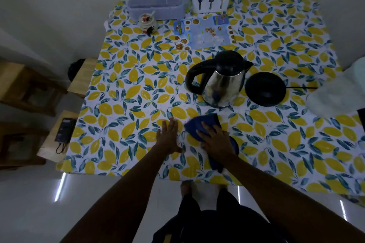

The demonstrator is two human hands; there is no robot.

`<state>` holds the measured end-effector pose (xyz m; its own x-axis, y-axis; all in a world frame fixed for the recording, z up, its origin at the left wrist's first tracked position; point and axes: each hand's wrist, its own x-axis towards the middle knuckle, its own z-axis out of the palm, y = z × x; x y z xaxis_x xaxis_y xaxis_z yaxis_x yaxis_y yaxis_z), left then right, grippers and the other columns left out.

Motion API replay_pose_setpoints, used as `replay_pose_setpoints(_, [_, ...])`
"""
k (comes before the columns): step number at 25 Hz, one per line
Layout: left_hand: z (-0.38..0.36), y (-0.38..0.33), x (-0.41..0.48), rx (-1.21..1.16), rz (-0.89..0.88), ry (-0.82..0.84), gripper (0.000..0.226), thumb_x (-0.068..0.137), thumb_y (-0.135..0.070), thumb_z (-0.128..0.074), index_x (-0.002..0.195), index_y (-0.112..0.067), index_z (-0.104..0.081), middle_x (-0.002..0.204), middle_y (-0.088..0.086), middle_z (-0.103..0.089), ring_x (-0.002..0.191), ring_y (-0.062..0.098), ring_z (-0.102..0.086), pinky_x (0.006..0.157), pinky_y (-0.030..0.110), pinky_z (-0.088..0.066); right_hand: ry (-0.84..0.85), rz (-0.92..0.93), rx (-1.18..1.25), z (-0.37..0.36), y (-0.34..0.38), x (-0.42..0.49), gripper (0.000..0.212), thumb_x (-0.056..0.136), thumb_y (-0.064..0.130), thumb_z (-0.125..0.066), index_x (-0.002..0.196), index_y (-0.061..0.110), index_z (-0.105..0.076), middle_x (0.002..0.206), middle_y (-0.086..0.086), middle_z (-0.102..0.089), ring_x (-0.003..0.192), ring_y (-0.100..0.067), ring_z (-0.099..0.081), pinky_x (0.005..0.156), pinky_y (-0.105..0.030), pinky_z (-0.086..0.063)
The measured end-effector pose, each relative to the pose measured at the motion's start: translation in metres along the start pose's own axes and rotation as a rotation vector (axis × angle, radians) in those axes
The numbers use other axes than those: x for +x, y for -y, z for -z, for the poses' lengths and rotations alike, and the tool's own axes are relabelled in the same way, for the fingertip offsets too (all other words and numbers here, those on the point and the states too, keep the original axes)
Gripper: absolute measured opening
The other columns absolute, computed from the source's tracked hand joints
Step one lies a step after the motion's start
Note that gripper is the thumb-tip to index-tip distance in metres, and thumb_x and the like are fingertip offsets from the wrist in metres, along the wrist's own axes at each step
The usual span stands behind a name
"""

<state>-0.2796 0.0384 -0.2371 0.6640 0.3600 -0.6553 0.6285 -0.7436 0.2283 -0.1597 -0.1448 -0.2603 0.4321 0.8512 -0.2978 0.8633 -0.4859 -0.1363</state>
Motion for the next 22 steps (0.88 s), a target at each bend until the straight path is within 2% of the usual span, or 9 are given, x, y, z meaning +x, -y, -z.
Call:
replay_pose_setpoints(1, [0.001,-0.008,0.002,0.024,0.013,0.000,0.127,0.071,-0.042,-0.081,0.150,-0.012,0.015,0.158,0.010,0.027,0.145,0.040,0.019,0.117,0.062,-0.008,-0.013,0.027,0.023,-0.002,-0.020,-0.019,0.053,0.094,0.035,-0.047,0.146,0.034,-0.034,0.160,0.001,-0.022,0.137,-0.036,-0.031,0.098,-0.053,-0.036])
replay_pose_setpoints(3, [-0.002,-0.031,0.005,0.061,-0.021,-0.011,0.122,0.074,-0.040,-0.079,0.150,-0.012,0.012,0.159,0.012,0.025,0.145,0.041,0.017,0.116,0.062,-0.010,-0.010,-0.081,0.044,0.001,-0.061,-0.041,0.053,0.091,0.035,-0.051,0.143,0.034,-0.039,0.157,0.001,-0.028,0.132,-0.037,-0.036,0.094,-0.054,-0.039])
replay_pose_setpoints(7, [-0.018,-0.075,0.011,0.072,-0.120,0.021,0.124,0.072,-0.054,-0.075,0.150,-0.012,0.011,0.158,0.013,0.027,0.144,0.041,0.021,0.116,0.062,-0.007,-0.043,-0.496,0.055,0.015,-0.120,-0.021,0.053,0.099,0.037,-0.039,0.149,0.034,-0.022,0.162,0.000,-0.011,0.138,-0.036,-0.021,0.100,-0.056,-0.036])
replay_pose_setpoints(10, [-0.028,-0.073,0.012,0.103,-0.101,-0.022,0.128,0.069,-0.061,-0.074,0.151,-0.014,0.012,0.158,0.013,0.027,0.144,0.041,0.022,0.116,0.060,-0.007,-0.059,-0.611,0.165,0.028,-0.119,-0.002,0.052,0.099,0.035,-0.037,0.149,0.033,-0.021,0.162,-0.002,-0.007,0.140,-0.038,-0.016,0.102,-0.059,-0.032])
replay_pose_setpoints(14, [-0.032,-0.064,0.012,0.078,-0.138,-0.069,0.128,0.065,-0.067,-0.072,0.152,-0.017,0.008,0.160,0.011,0.023,0.146,0.037,0.020,0.117,0.057,-0.007,-0.092,-0.445,0.144,0.001,-0.075,-0.043,0.054,0.094,0.032,-0.049,0.146,0.029,-0.034,0.160,-0.006,-0.021,0.134,-0.042,-0.030,0.095,-0.061,-0.039])
replay_pose_setpoints(16, [-0.032,-0.065,0.013,0.076,-0.138,-0.073,0.128,0.065,-0.068,-0.071,0.152,-0.017,0.007,0.160,0.010,0.023,0.146,0.037,0.019,0.118,0.056,-0.007,-0.078,-0.303,0.118,-0.020,-0.050,-0.082,0.064,0.083,0.030,-0.064,0.142,0.028,-0.040,0.156,-0.007,-0.032,0.126,-0.042,-0.040,0.084,-0.058,-0.047])
replay_pose_setpoints(18, [-0.034,-0.063,0.012,0.076,-0.143,-0.085,0.127,0.065,-0.069,-0.070,0.152,-0.018,0.007,0.160,0.010,0.023,0.146,0.036,0.019,0.118,0.056,-0.008,-0.065,-0.183,0.064,-0.028,-0.050,-0.098,0.071,0.076,0.030,-0.071,0.141,0.028,-0.041,0.152,-0.006,-0.038,0.120,-0.038,-0.043,0.075,-0.054,-0.051])
replay_pose_setpoints(20, [-0.033,-0.062,0.011,0.059,-0.148,-0.090,0.127,0.065,-0.069,-0.070,0.152,-0.018,0.007,0.160,0.009,0.022,0.146,0.035,0.019,0.118,0.056,-0.008,-0.062,-0.142,0.012,-0.020,-0.066,-0.083,0.067,0.078,0.031,-0.070,0.140,0.029,-0.044,0.151,-0.006,-0.041,0.119,-0.038,-0.044,0.075,-0.054,-0.052])
replay_pose_setpoints(22, [-0.035,-0.061,0.009,0.048,-0.152,-0.099,0.126,0.066,-0.068,-0.070,0.152,-0.019,0.006,0.160,0.009,0.021,0.147,0.034,0.019,0.118,0.056,-0.007,-0.069,-0.212,-0.020,-0.006,-0.080,-0.055,0.060,0.087,0.033,-0.061,0.143,0.028,-0.039,0.155,-0.007,-0.033,0.125,-0.040,-0.041,0.083,-0.057,-0.049])
